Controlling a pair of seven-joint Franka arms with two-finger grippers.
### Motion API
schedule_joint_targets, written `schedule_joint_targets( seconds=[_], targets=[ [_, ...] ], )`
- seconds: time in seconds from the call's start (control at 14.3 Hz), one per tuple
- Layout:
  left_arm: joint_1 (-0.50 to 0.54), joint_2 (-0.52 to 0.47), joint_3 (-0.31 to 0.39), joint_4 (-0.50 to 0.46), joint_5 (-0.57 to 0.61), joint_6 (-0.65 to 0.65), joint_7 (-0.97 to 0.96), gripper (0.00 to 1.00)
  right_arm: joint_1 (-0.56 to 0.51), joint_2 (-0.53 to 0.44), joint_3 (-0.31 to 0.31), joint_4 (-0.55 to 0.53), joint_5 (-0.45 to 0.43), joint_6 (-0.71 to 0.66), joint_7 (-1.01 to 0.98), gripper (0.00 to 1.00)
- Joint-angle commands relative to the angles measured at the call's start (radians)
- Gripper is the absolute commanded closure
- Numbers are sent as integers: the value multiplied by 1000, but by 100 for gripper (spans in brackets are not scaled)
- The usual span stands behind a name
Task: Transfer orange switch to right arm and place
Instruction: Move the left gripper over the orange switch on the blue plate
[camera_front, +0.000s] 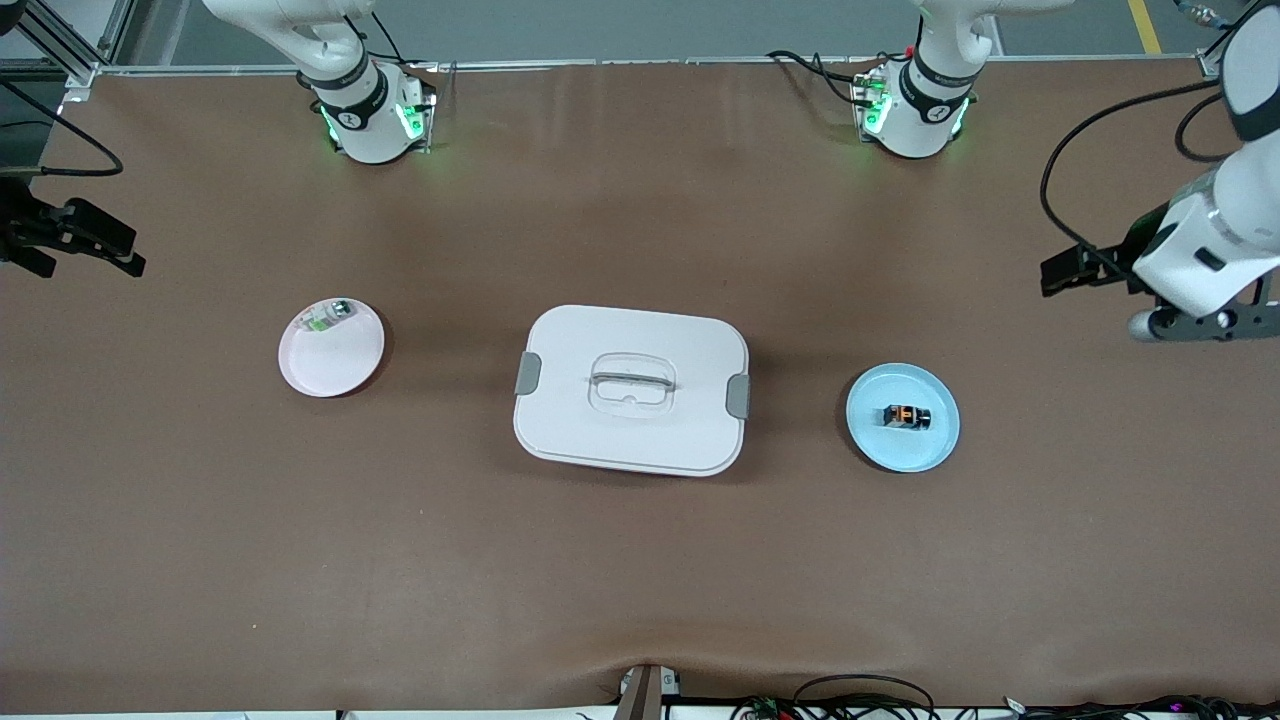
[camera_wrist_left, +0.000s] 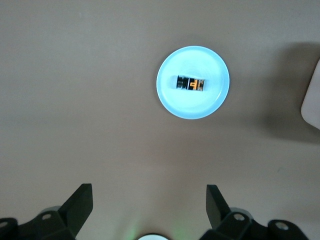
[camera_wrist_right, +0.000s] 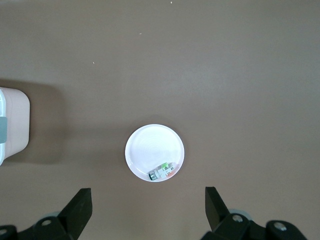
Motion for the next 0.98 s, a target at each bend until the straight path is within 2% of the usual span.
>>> schedule_joint_targets(
  seconds=[0.0, 0.28, 0.49, 0.7, 0.91],
  targets=[
    [-1, -4, -1, -65, 16, 91, 5, 0, 8, 14, -4, 27, -4, -16, 7, 0],
    [-4, 14, -1, -183, 16, 278, -8, 0, 11, 14, -4, 27, -4, -16, 7, 0],
    [-9, 92, -4, -225, 18, 407, -11, 0, 10, 14, -4, 27, -4, -16, 7, 0],
    [-10, 157, -6, -297, 13, 605, -14, 0, 8, 14, -4, 28, -4, -16, 7, 0],
    [-10, 224, -22, -299, 7, 638, -14, 0, 7, 14, -4, 28, -4, -16, 7, 0]
  ],
)
